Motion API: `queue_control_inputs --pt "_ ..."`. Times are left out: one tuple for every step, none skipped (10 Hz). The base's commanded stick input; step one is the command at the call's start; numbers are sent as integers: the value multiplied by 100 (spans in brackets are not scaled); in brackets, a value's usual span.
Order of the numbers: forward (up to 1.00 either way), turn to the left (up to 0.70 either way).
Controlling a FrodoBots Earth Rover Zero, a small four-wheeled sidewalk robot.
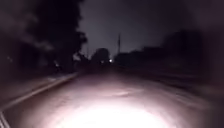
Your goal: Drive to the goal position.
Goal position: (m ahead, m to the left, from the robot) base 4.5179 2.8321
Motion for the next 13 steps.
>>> queue_control_inputs --pt "70 0" --pt "70 0" --pt "70 0" --pt "70 0" --pt "70 0" --pt "70 0" --pt "70 0" --pt "70 0" --pt "70 0" --pt "70 0" --pt "70 0" --pt "70 0" --pt "70 0"
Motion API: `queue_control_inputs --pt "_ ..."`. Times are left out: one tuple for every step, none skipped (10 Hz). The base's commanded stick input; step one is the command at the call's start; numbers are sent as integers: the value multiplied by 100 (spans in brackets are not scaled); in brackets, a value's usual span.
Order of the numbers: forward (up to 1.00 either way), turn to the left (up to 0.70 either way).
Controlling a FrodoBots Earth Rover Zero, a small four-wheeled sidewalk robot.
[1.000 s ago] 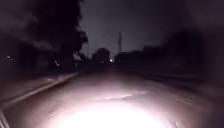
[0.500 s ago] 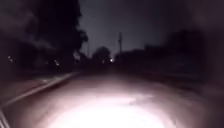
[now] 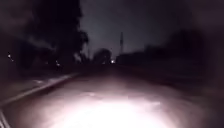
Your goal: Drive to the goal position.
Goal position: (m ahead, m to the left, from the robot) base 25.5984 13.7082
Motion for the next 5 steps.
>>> queue_control_inputs --pt "70 0" --pt "70 0" --pt "70 0" --pt "70 0" --pt "70 0"
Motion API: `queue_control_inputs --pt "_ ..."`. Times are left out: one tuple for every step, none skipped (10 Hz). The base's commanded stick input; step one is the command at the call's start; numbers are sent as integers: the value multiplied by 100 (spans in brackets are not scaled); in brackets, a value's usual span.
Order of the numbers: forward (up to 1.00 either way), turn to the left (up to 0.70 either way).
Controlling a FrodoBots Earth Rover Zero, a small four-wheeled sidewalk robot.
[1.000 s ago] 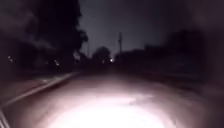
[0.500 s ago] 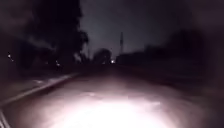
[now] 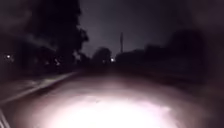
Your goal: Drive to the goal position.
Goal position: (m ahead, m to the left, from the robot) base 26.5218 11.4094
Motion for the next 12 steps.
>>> queue_control_inputs --pt "70 0" --pt "70 0" --pt "70 0" --pt "70 0" --pt "70 0" --pt "70 0" --pt "70 0" --pt "70 0" --pt "70 0" --pt "70 0" --pt "70 0" --pt "70 0"
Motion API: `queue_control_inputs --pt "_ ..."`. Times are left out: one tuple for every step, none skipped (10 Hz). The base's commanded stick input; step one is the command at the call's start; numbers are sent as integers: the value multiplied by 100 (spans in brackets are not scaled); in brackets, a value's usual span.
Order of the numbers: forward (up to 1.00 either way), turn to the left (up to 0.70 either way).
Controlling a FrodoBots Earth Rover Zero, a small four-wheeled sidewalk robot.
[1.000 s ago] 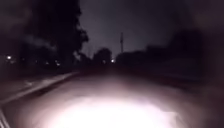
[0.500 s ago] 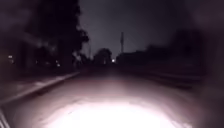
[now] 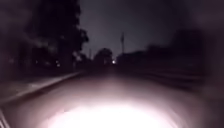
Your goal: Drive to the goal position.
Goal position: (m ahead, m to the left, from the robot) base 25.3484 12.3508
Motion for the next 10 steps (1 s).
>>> queue_control_inputs --pt "70 0" --pt "70 0" --pt "70 0" --pt "70 0" --pt "70 0" --pt "70 0" --pt "70 0" --pt "70 0" --pt "70 0" --pt "70 0"
